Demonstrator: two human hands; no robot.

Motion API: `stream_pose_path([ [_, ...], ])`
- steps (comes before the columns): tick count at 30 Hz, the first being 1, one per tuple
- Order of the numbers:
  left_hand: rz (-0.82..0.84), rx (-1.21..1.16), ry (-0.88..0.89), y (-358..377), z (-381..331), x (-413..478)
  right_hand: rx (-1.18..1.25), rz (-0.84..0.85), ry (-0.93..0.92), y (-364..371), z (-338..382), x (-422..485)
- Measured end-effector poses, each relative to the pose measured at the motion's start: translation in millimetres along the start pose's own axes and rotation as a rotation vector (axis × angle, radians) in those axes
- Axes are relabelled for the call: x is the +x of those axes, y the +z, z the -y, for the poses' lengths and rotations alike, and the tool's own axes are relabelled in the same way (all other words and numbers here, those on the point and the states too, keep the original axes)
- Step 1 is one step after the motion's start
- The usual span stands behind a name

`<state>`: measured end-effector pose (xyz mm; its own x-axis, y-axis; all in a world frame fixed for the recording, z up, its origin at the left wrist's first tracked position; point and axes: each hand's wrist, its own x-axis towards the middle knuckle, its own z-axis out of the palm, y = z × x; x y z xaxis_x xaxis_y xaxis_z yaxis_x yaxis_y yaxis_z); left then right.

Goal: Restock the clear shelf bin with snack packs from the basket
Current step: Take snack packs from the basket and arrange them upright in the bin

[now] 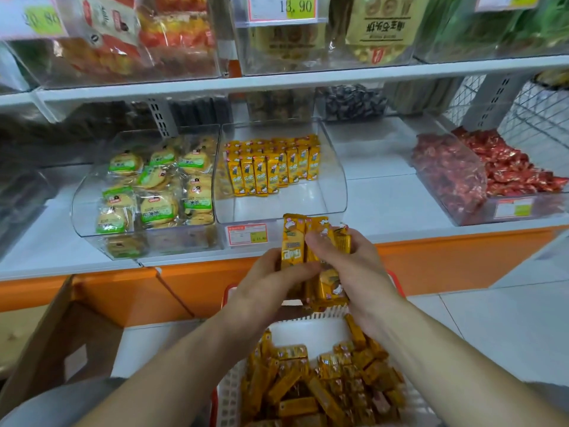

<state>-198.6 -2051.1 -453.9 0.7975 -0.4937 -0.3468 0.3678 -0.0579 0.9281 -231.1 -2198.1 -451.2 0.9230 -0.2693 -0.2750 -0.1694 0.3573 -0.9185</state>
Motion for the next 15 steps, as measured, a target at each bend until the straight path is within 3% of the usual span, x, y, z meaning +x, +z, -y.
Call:
stream_pose_path([
  [6, -0.024, 0.029, 0.05, -2.8, 1.8, 4.0, -0.056, 0.054, 0.041, 5.6, -2.8, 8.6],
  [10, -0.076, 0.008, 0.031, -13.6, -4.8, 5.5, 0.185, 0.131, 0.206, 5.9, 2.3, 12.0],
  [15, -0.102, -0.062, 0.049, -27.8, -15.5, 0.8, 0.285, 0.195, 0.112, 5.2, 8.7, 7.6],
])
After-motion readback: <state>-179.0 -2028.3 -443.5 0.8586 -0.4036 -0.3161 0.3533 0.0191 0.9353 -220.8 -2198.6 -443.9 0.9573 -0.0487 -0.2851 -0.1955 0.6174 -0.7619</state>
